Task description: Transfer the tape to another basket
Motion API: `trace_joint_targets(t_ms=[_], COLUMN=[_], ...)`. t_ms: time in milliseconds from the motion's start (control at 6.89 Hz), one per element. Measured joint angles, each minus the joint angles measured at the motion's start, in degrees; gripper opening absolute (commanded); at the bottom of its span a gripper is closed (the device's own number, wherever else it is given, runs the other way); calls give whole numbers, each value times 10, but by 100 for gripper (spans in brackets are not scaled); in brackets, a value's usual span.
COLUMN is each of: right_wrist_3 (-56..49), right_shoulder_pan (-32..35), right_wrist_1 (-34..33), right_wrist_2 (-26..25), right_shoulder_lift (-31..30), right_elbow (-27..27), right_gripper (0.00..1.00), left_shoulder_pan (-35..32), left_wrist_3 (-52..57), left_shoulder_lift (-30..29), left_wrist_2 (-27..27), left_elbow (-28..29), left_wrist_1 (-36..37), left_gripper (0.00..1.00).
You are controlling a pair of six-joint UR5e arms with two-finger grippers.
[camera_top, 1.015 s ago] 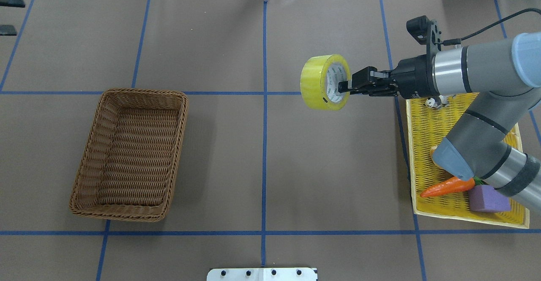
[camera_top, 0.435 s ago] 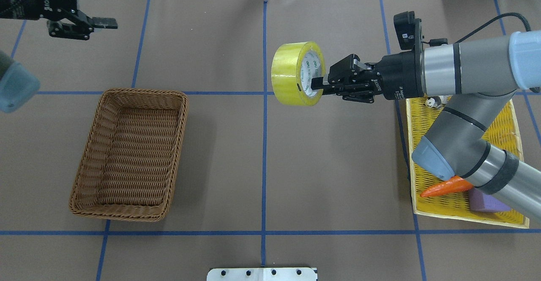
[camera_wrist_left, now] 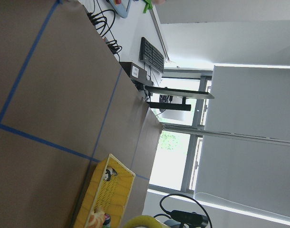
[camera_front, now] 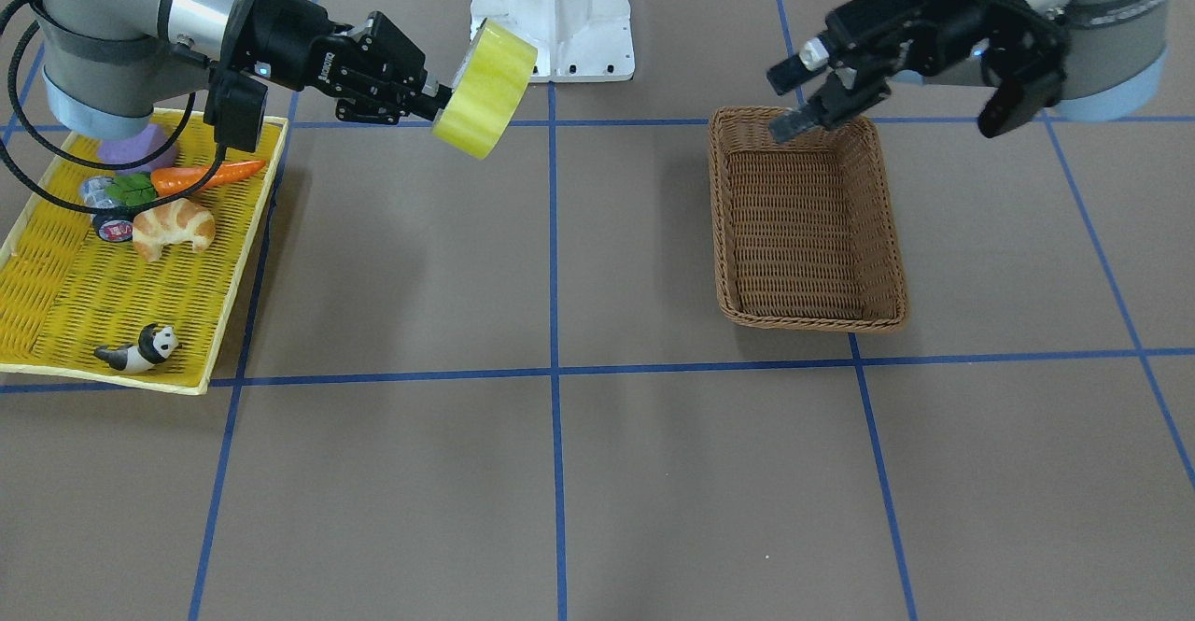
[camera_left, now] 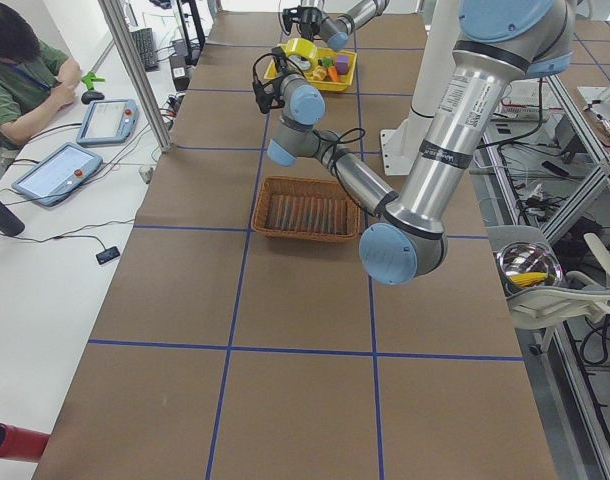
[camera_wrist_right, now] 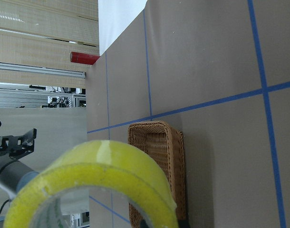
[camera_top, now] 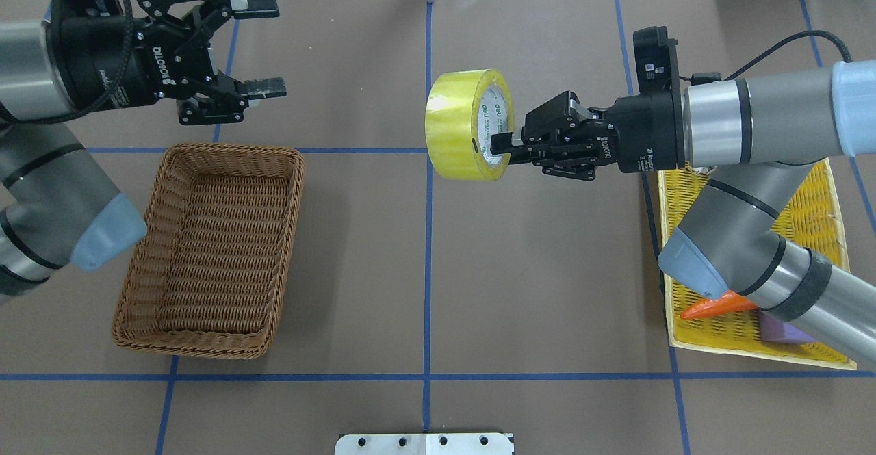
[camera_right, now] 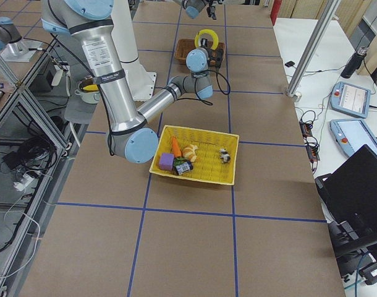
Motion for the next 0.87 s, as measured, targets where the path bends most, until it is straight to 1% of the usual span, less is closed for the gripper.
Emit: trace_joint_targets(t_ms=[145,290,435,580,870], right_wrist_3=[22,39,53,65,80], right_shoulder_pan=[-5,-12,-21,-28,-37], right_wrist_1=[11,16,19,20,33], right_wrist_2=[0,1,2,5,17], right_shoulder_lift=[4,8,10,10,10], right_elbow=[4,11,21,29,37], right_gripper=[0,0,0,0,0], left_shoulder_pan=[44,80,104,116,124], left_wrist_3=[-6,-8,-8,-8,-8], left_shoulder_lift=[-3,-9,-16,-21,-26], left_wrist_2=[54,94,118,129,133], left_elbow=[-14,-21,-23,-24,-24], left_wrist_1=[-12,-21,-26,-28,-29], left_gripper=[98,98,98,98,98])
